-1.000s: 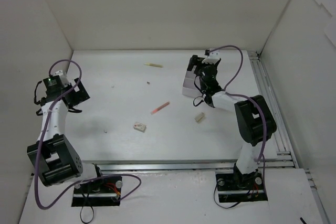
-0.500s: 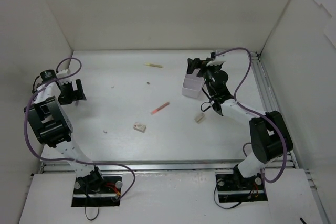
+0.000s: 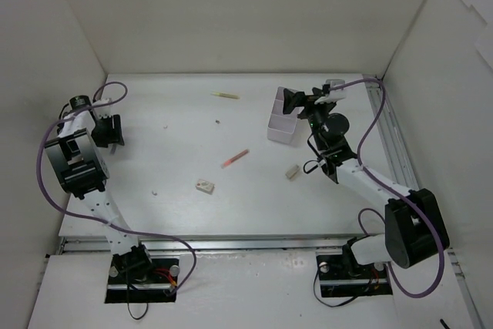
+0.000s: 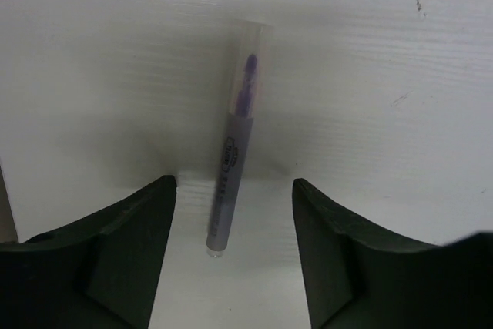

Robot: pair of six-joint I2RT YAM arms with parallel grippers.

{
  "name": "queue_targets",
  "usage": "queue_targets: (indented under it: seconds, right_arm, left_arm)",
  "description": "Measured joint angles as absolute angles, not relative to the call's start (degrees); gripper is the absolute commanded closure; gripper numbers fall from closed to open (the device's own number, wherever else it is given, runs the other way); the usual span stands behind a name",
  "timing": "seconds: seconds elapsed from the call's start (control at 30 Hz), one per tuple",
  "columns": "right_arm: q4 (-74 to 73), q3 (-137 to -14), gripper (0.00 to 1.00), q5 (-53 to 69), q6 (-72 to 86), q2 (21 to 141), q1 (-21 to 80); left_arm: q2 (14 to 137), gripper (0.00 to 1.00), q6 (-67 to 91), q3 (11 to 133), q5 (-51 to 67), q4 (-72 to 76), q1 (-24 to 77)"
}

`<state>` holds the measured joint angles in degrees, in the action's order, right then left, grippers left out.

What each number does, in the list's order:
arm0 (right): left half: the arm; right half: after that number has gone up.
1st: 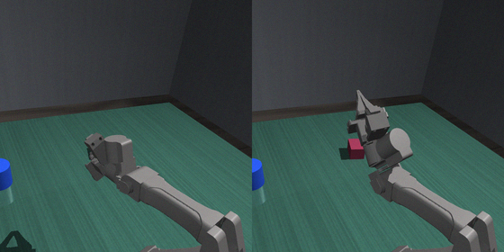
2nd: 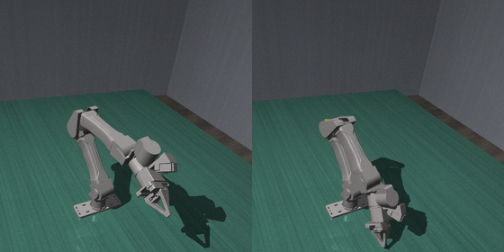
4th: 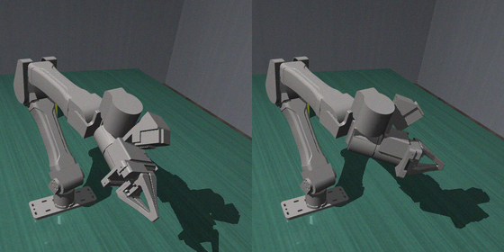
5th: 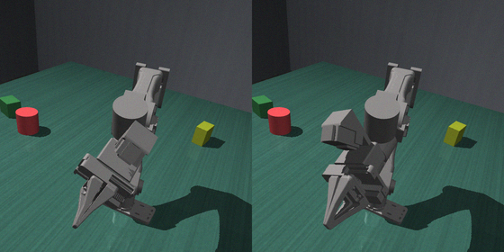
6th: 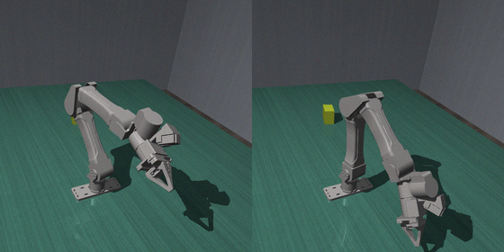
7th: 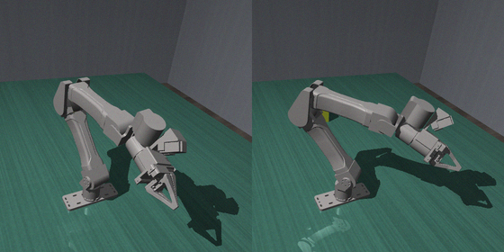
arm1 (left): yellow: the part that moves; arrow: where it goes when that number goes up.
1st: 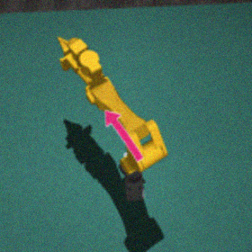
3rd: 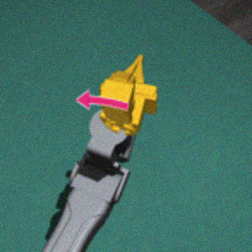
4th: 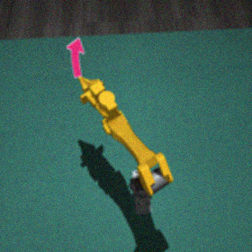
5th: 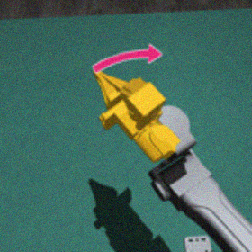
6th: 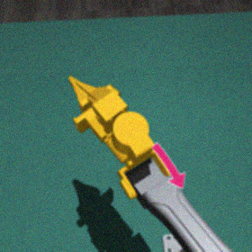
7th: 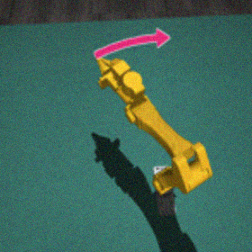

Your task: Sort the stationery into containers

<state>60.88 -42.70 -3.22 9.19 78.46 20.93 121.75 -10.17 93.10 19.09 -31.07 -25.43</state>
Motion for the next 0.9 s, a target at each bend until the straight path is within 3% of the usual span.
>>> queue_targets:
  seconds: [0.07,0.17,0.2,0.23,0.67,0.9]
  right_arm:
    - [60.9,-42.2,0.02,-3.7,9.2,78.2,20.9]
    - [60.6,-41.2,0.02,-4.2,9.2,77.9,20.8]
    - [60.5,-40.9,0.02,-4.4,9.2,77.8,20.7]
    - [60.4,-40.7,0.02,-4.7,9.1,77.5,20.7]
    - [57.7,-39.6,0.02,-4.2,11.4,73.2,20.6]
    - [54.2,-42.5,0.02,11.5,20.3,79.4,22.2]
  left_arm:
    - [122.1,0.49,-10.4,93.6,18.2,-31.5,-24.8]
    - [122.2,0.74,-10.4,93.7,16.9,-31.9,-24.1]
    - [122.2,0.9,-10.3,93.7,16.6,-32.1,-24.1]
    - [122.2,0.99,-10.2,93.7,16.4,-32.2,-24.1]
    - [117.8,1.0,-9.8,87.7,19.8,-30.8,-21.3]
    - [101.8,1.0,-9.1,81.0,22.5,-27.0,-3.2]
